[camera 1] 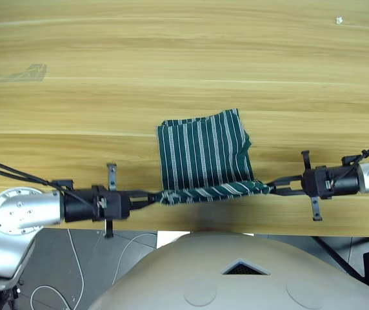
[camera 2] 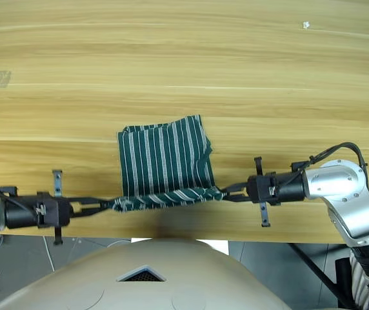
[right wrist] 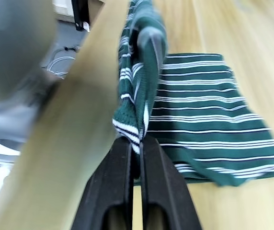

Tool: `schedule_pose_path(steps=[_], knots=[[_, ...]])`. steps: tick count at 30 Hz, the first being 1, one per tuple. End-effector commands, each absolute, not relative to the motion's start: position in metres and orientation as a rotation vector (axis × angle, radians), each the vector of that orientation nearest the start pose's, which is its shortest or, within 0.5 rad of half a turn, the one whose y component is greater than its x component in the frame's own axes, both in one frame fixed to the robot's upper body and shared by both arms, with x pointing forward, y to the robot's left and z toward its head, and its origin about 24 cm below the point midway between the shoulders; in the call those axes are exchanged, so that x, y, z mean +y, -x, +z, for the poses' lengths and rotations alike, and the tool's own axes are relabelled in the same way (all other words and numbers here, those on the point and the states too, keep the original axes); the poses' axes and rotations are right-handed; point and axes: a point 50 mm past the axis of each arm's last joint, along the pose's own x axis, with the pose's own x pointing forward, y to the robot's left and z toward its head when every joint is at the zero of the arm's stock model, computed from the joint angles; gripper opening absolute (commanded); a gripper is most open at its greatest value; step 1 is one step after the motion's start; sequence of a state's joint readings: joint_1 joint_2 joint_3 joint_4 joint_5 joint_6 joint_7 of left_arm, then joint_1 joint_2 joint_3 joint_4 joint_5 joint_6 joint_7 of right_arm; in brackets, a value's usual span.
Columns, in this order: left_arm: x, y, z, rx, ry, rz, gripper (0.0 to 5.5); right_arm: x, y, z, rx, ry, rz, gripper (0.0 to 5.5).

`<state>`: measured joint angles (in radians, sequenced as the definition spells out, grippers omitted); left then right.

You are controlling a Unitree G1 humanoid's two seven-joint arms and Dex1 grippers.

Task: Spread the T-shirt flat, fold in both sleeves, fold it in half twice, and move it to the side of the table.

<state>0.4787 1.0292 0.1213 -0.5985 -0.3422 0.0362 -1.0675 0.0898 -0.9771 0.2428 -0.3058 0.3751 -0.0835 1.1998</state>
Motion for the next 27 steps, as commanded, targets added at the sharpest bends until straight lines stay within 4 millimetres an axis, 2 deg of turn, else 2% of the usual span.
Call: schedule_pose_path(steps=[1,5,8,14,21,23,24,27], knots=[[0.219,-0.174,0.11,0.327,-0.683,-1.226,0.08,-0.187,-0.222,0.088,0.179,0.648,1.448,0.01],[0.22,-0.197,0.11,0.293,-0.703,-1.133,0.08,-0.174,-0.261,0.094,0.071,0.712,1.351,0.01],[0.22,-0.21,0.103,0.301,-0.732,-1.08,0.08,-0.165,-0.277,0.087,0.068,0.721,1.326,0.01],[0.214,-0.229,0.084,0.298,-0.728,-0.988,0.08,-0.168,-0.284,0.067,0.113,0.702,1.289,0.01],[0.211,-0.237,0.075,0.299,-0.699,-0.941,0.08,-0.166,-0.291,0.062,0.082,0.676,1.237,0.01],[0.214,-0.242,0.076,0.274,-0.692,-0.882,0.49,-0.163,-0.303,0.07,0.008,0.661,1.146,0.01],[0.215,-0.245,0.078,0.26,-0.687,-0.853,0.67,-0.163,-0.308,0.073,-0.012,0.642,1.098,0.38],[0.224,-0.258,0.082,0.22,-0.663,-0.694,1.15,-0.166,-0.319,0.075,-0.03,0.594,0.984,0.86]])
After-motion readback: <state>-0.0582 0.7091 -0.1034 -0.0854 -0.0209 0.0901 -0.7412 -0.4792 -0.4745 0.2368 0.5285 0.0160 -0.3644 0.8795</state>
